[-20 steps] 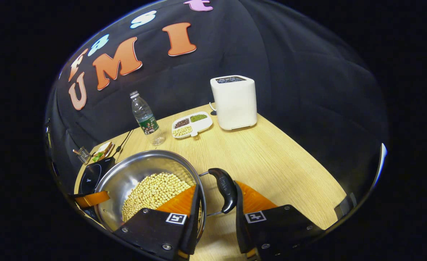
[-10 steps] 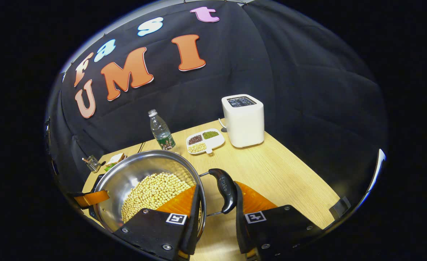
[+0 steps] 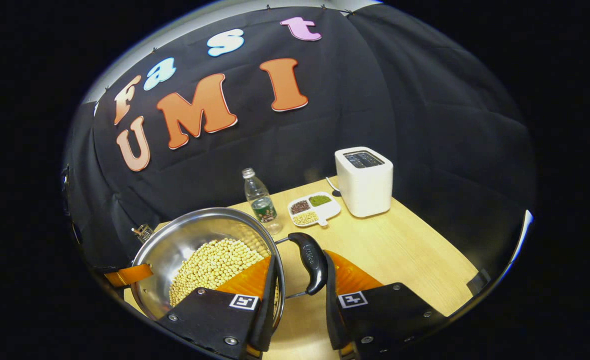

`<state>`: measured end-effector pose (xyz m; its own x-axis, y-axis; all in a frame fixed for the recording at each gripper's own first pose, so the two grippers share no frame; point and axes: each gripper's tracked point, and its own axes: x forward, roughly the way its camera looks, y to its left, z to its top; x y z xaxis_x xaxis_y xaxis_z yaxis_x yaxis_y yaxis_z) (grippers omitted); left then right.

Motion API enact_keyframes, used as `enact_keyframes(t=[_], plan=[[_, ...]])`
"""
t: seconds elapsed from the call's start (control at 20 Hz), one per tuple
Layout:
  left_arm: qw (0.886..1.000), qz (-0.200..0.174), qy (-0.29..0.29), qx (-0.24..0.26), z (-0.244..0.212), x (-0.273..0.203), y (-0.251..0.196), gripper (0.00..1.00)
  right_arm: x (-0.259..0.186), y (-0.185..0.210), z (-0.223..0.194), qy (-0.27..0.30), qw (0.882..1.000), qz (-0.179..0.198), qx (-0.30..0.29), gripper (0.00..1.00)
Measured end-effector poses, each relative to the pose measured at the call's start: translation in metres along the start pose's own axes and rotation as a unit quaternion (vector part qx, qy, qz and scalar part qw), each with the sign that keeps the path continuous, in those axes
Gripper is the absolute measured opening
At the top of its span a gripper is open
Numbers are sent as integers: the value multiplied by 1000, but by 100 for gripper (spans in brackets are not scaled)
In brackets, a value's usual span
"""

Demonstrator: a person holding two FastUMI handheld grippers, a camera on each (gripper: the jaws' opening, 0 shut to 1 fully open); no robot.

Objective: First push the handle of the pot to place it horizontally, then grasp the pot with both hands and set it on the induction cooktop.

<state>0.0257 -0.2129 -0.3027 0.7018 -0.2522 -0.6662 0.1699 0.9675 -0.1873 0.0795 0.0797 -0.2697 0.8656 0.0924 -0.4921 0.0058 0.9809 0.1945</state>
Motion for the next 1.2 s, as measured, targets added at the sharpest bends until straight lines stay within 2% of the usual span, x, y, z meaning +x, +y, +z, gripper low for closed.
enact_keyframes(t=[0.05,0.1,0.2,0.3,0.7,0.95,1.0,1.1,1.2], plan=[[1000,3,-3,-2,5,-4,10,55,0,10,1,-1,1000,4,0,43],[1000,7,-6,-5,9,-7,19,48,-2,21,1,0,1000,9,-2,44],[1000,14,-12,-10,16,-13,39,48,-1,42,2,-2,1000,19,-5,44],[1000,22,-15,-17,23,-19,61,55,0,65,1,-4,1000,30,-9,43],[998,64,-9,-26,23,-22,144,55,25,147,-27,25,997,70,-18,44],[996,73,12,-45,8,-7,186,52,48,179,-51,42,996,77,-33,44],[996,75,17,-48,4,-2,194,55,52,185,-54,43,995,79,-38,44],[995,79,28,-49,-4,5,206,52,63,195,-66,48,995,81,-42,44],[994,85,36,-52,-8,14,218,55,75,202,-79,58,994,84,-44,44]])
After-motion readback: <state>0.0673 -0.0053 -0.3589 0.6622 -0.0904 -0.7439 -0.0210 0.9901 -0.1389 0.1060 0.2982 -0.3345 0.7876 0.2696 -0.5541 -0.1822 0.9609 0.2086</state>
